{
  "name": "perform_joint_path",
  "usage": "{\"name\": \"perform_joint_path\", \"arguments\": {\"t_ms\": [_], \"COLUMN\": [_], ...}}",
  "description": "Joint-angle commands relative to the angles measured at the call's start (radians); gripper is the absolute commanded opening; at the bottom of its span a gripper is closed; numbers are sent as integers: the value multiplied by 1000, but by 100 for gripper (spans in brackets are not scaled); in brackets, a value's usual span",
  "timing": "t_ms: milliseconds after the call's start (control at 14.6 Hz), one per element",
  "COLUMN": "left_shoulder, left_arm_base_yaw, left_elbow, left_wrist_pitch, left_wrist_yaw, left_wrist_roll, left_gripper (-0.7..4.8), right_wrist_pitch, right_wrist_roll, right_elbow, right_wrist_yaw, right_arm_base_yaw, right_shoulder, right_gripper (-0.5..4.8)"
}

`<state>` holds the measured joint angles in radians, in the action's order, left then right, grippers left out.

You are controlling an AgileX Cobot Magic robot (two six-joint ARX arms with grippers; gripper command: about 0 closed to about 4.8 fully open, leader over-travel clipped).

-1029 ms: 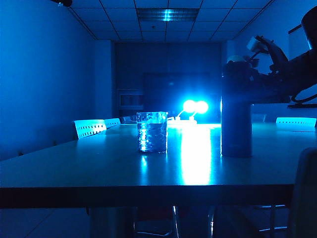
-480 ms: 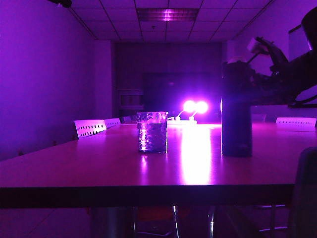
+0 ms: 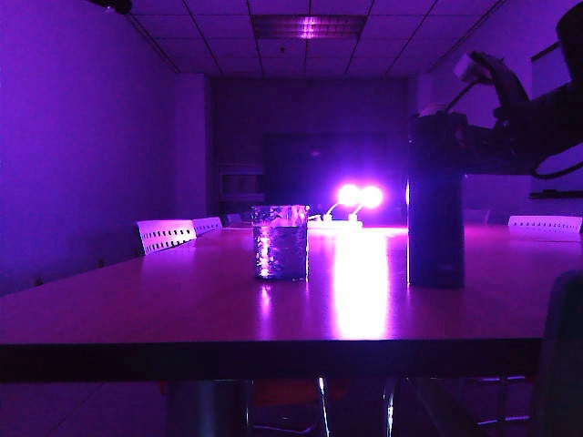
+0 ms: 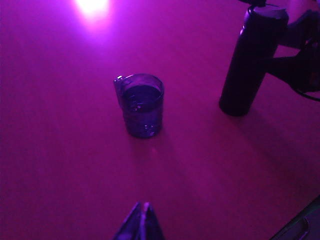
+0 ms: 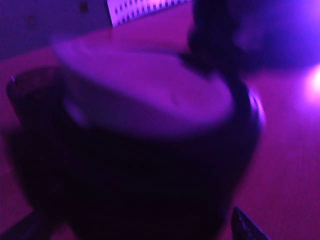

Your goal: Pick up the black thermos cup, pour some water from it into the cup, and then put the thermos cup back on the table.

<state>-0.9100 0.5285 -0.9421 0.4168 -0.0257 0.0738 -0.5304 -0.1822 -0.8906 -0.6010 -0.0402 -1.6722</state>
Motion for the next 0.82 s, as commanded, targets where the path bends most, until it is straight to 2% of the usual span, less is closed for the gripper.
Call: {"name": "perform_joint_path", "arguments": {"t_ms": [69,343,755,823], "left_shoulder": [2,2,2,2], "left_arm_base_yaw": [0,0,0,0], "left_elbow": [-3,-3,-3,-3], "left_wrist_pitch": [-6,-6,-2,1], "left_wrist_yaw": [-5,-5,-5,-5], "left_wrist_roll": [-3,-3,-3,-3], "left_gripper": [-5,-5,-5,-5], "right_wrist_pitch": [-69,-155,-187,-185], "right_wrist_roll": [11,76,78,77], "right_elbow": [-2,-7,-14,-14], "right_wrist_yaw": [0,0,27,26], "right_arm_base_yaw": [-2,-9,-36,-36], "right_shoulder": [-23,-76,-113,-113], "right_gripper": [479,479,479,329]}}
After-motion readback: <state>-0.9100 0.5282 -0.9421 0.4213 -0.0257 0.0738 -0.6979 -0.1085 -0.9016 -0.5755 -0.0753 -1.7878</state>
